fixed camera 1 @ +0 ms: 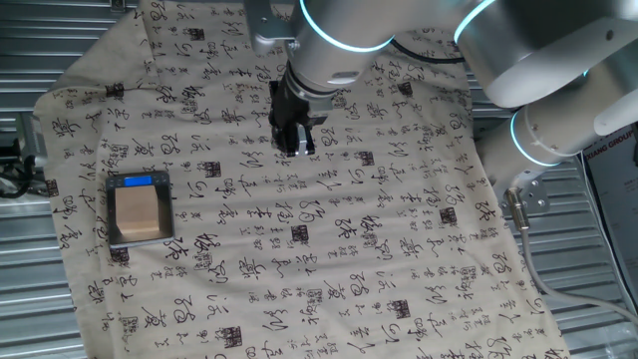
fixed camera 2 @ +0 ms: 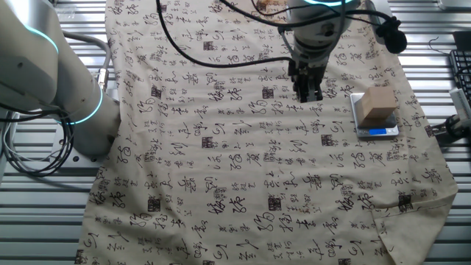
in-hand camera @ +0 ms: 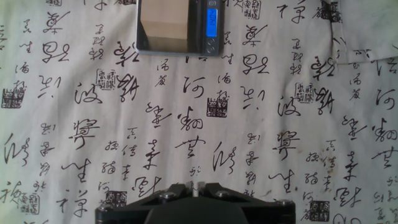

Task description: Remove the object from the scale

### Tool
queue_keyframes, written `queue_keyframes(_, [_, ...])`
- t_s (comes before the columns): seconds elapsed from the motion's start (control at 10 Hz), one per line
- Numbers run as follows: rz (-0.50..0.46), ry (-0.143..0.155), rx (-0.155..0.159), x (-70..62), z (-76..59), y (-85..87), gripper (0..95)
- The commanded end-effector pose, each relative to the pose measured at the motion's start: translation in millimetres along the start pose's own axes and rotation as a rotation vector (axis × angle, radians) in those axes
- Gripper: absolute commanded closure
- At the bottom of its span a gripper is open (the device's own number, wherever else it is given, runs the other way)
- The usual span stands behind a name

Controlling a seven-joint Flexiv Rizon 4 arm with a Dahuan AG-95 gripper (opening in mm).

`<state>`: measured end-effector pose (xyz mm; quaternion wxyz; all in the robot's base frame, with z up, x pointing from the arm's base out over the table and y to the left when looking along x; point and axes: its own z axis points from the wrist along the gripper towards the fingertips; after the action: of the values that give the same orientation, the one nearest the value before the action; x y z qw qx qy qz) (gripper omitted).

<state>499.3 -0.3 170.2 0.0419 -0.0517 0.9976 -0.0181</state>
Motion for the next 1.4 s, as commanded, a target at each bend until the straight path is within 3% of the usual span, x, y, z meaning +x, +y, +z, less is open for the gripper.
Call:
queue_keyframes(0.1, [0.001, 0.001, -0.001, -0.8, 0.1, 0.3, 95.0])
queue_keyframes(1.4, [0.002, -0.008, -0.009, 0.4, -5.2, 2.5, 95.0])
